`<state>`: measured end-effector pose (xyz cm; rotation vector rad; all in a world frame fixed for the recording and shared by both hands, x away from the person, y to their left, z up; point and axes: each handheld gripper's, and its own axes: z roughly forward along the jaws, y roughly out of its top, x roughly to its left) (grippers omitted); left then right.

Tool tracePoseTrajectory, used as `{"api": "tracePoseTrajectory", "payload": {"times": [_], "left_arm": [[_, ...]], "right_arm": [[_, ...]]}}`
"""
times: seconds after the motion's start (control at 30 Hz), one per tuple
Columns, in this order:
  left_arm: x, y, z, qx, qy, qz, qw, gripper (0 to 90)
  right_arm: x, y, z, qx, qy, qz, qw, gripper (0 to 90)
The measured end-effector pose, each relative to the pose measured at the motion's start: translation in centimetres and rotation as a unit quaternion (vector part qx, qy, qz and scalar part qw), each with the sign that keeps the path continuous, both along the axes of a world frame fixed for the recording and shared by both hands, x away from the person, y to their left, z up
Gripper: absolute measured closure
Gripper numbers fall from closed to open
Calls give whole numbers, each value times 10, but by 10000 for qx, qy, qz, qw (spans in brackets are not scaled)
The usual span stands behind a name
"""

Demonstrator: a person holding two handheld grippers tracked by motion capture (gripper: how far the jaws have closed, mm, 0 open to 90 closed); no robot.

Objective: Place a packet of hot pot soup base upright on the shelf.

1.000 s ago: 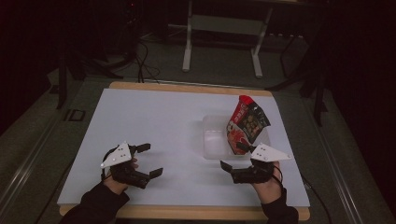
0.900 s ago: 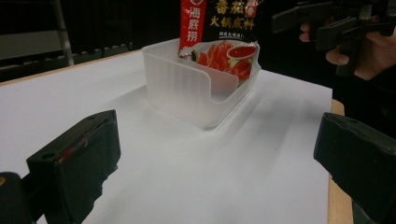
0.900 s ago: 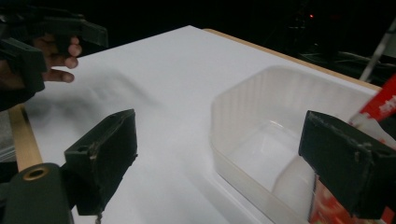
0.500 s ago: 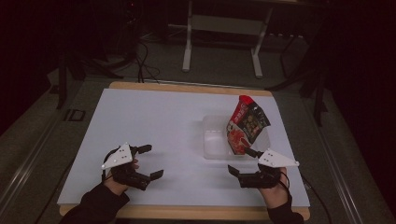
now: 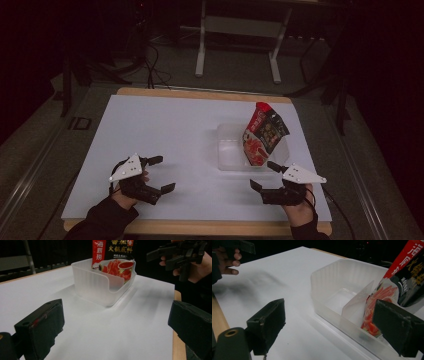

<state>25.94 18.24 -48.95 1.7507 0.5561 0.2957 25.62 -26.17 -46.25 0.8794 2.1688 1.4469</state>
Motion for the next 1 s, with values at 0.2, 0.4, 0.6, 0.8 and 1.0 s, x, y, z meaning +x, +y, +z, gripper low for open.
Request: {"api": "tracePoseTrajectory", "payload": {"times": [0.2, 0.4, 0.6, 0.8, 1.0], "left_arm": [[0, 0, -1, 1, -1, -6, 10000, 9], [-1, -1, -1, 13, -6, -30, 10000, 9], [0, -1, -1, 26, -9, -37, 10000, 9], [-1, -2, -2, 55, -2, -89, 9999, 9], [-1, -2, -2, 47, -6, -95, 9999, 9]], "right_arm": [[-3, -2, -1, -79, -77, -45, 9999, 116], [-6, -5, -1, -16, -40, -119, 9999, 116], [-7, -9, -3, -1, 1, -199, 9998, 116], [-5, -10, -5, 22, 31, -202, 9998, 117], [-5, -10, -5, 31, 19, -211, 9998, 117]]}}
